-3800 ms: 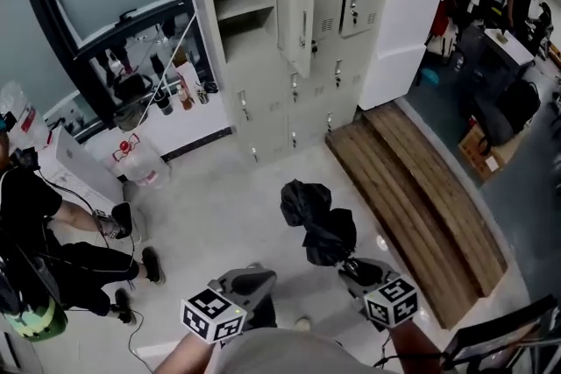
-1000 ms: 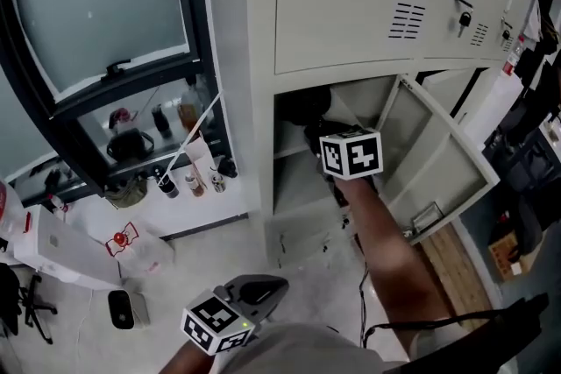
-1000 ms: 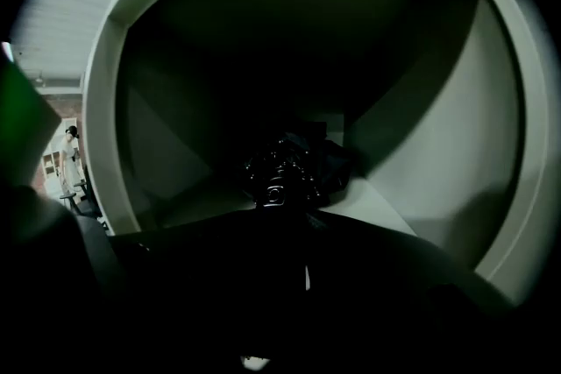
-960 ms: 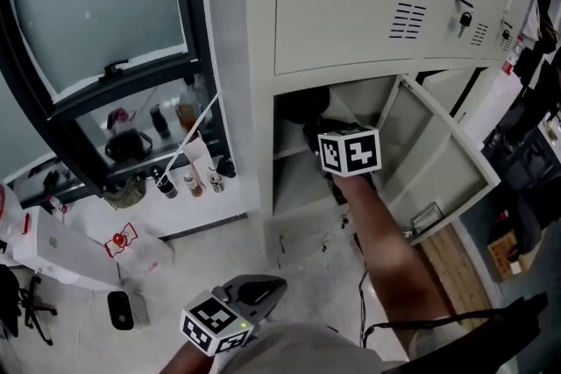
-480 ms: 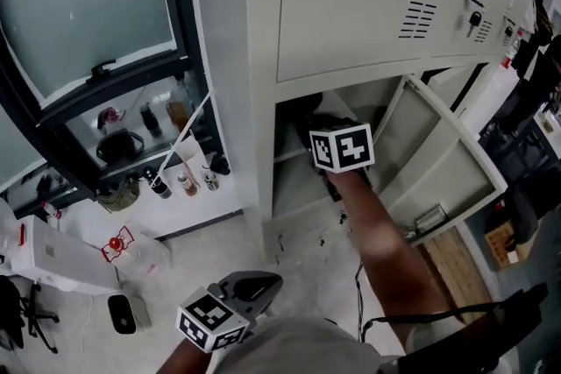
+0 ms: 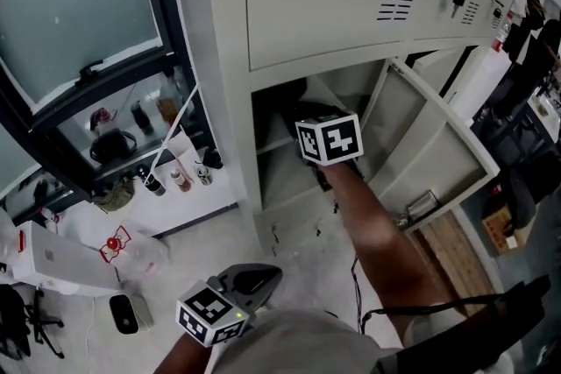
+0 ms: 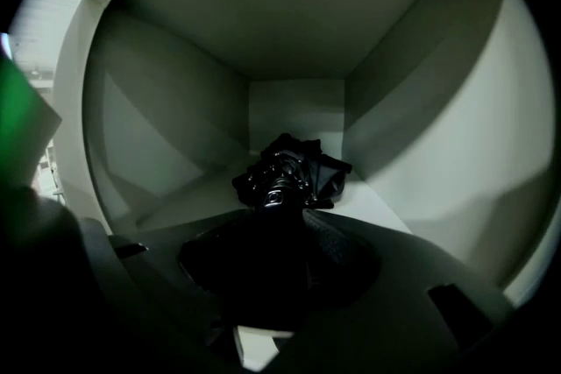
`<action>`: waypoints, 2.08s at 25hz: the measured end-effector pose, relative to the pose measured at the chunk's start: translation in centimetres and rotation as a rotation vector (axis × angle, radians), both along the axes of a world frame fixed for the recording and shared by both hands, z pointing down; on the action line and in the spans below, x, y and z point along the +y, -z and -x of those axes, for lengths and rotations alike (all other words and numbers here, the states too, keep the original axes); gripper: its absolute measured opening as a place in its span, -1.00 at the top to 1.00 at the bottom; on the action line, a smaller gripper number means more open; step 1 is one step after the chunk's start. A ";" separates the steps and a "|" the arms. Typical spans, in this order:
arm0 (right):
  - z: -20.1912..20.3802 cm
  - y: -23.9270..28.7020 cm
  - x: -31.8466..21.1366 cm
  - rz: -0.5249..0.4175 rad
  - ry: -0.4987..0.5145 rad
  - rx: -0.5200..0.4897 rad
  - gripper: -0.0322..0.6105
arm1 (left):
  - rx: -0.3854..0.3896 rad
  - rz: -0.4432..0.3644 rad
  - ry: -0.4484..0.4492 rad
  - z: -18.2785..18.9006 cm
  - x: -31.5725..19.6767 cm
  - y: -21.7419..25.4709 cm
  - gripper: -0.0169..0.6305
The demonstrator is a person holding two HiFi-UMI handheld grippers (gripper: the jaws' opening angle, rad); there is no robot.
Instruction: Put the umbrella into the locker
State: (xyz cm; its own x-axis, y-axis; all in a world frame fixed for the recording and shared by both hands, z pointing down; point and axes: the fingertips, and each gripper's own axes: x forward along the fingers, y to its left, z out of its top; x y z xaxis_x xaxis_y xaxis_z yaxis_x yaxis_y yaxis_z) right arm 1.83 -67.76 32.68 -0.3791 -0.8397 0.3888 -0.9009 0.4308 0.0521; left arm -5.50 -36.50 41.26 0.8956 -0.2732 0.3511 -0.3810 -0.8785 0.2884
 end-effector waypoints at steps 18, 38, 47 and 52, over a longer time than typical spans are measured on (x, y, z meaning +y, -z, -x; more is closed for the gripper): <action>-2.7 2.4 10.6 -0.118 0.101 -0.049 0.40 | -0.008 0.023 0.101 -4.9 7.2 -1.7 0.92; -2.9 -7.5 31.6 -0.003 0.300 -0.055 0.68 | -0.005 0.006 0.187 -5.3 18.5 -1.5 0.92; 1.1 -9.2 41.9 0.035 0.354 -0.055 0.70 | 0.023 -0.007 0.187 -0.3 25.4 -0.8 0.92; 2.3 -9.1 46.9 0.013 0.345 -0.010 0.72 | 0.041 -0.007 0.216 3.2 28.9 -0.7 0.92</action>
